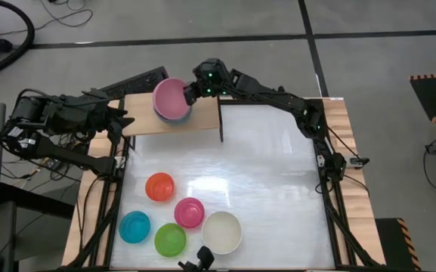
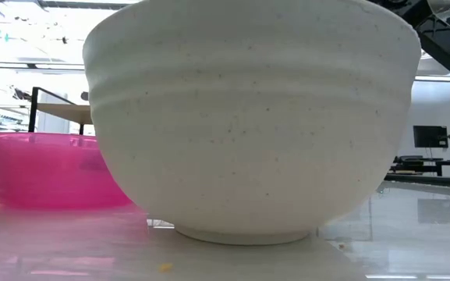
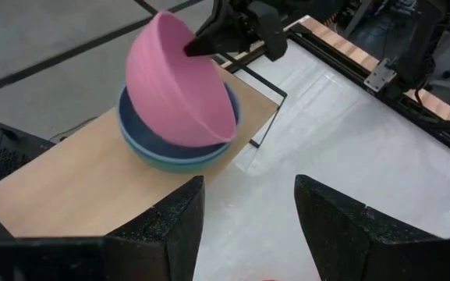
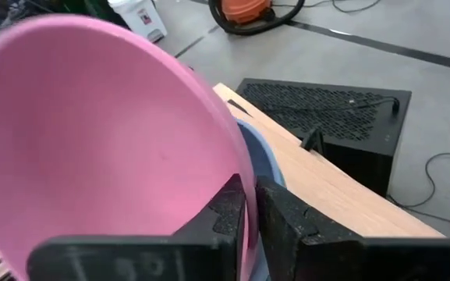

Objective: Place and stack bowls onto a shelf
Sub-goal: Stack the large pink bowl on top of the large blue bowl on the shelf

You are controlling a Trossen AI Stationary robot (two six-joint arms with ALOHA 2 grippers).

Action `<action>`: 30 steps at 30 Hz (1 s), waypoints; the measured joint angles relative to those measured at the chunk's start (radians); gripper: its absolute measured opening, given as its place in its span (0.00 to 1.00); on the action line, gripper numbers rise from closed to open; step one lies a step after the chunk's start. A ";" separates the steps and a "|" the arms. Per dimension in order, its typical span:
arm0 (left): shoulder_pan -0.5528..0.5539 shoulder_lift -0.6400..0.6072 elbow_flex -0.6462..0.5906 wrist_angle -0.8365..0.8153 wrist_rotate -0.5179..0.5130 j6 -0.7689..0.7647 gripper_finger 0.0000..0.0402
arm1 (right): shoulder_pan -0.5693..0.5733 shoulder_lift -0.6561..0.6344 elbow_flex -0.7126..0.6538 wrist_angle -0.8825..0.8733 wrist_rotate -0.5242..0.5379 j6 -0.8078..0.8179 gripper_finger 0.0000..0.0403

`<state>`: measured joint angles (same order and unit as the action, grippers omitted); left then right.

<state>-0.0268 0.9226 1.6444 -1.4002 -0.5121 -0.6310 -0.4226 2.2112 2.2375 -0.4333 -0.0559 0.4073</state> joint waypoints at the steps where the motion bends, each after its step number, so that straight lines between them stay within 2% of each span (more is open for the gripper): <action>1: 0.000 0.000 0.000 0.000 0.000 0.000 0.46 | -0.001 0.000 0.000 -0.002 0.000 0.001 0.17; 7: 0.000 0.000 0.000 0.000 0.000 0.001 0.46 | -0.006 0.000 0.003 0.002 0.000 0.005 0.28; 16: 0.000 0.000 0.000 0.000 0.000 0.001 0.46 | -0.012 -0.003 0.085 -0.021 0.001 -0.038 0.43; 22: 0.000 0.000 0.000 0.000 0.000 0.000 0.46 | -0.019 -0.001 0.100 -0.026 0.001 -0.162 0.44; 30: 0.000 0.000 0.000 0.000 0.000 -0.002 0.46 | -0.039 0.002 0.099 -0.044 0.002 -0.207 0.40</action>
<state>-0.0268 0.9227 1.6444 -1.4006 -0.5125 -0.6328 -0.4618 2.2131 2.3363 -0.4770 -0.0540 0.2003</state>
